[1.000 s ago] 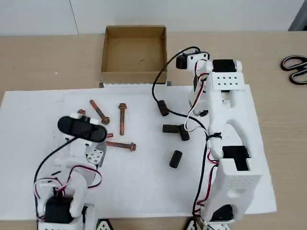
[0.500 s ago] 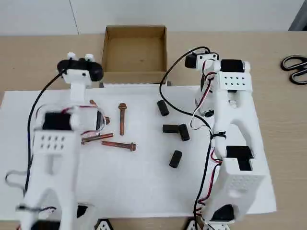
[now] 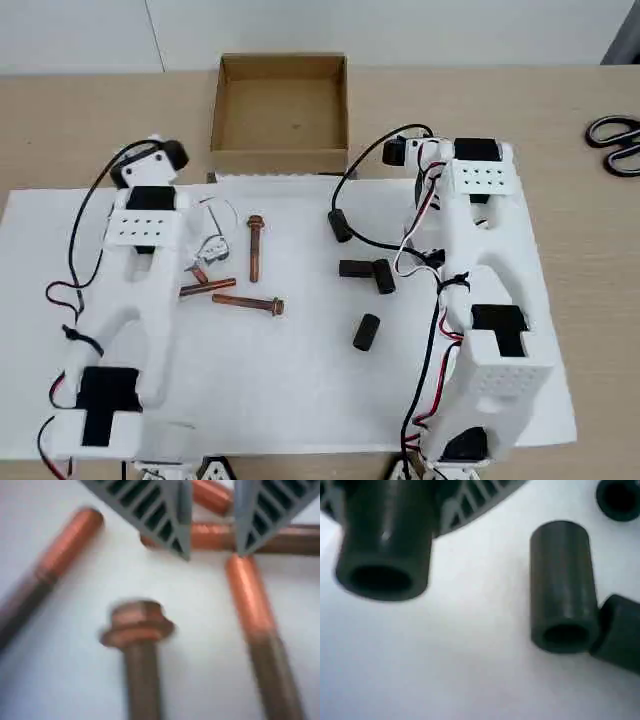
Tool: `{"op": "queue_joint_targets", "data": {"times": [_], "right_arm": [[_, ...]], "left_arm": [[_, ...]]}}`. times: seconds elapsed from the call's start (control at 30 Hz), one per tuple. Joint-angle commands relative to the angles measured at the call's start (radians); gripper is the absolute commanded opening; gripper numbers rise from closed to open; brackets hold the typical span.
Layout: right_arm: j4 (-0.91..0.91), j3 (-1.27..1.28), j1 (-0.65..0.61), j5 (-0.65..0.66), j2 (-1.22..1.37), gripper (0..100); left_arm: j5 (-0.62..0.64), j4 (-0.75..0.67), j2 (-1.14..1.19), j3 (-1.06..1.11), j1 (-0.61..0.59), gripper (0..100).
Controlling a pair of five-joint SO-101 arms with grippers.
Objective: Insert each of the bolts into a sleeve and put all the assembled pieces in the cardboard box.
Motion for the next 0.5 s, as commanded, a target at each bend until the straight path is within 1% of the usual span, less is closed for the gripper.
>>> {"op": "queue_joint_targets", "data": {"times": [0.0, 0.17, 0.47], "right_arm": [[0.001, -0.005, 0.012, -0.014, -0.068, 1.0], [0.001, -0.005, 0.012, -0.014, -0.07, 1.0], [-0.021, -0.003, 0.012, -0.046, -0.065, 1.0]], "left_arm": [[0.031, -0.029, 0.028, -0.064, -0.057, 6], [0.029, -0.021, 0.06, -0.131, -0.129, 6], [0.031, -0.046, 0.068, -0.156, -0.133, 10]]}}
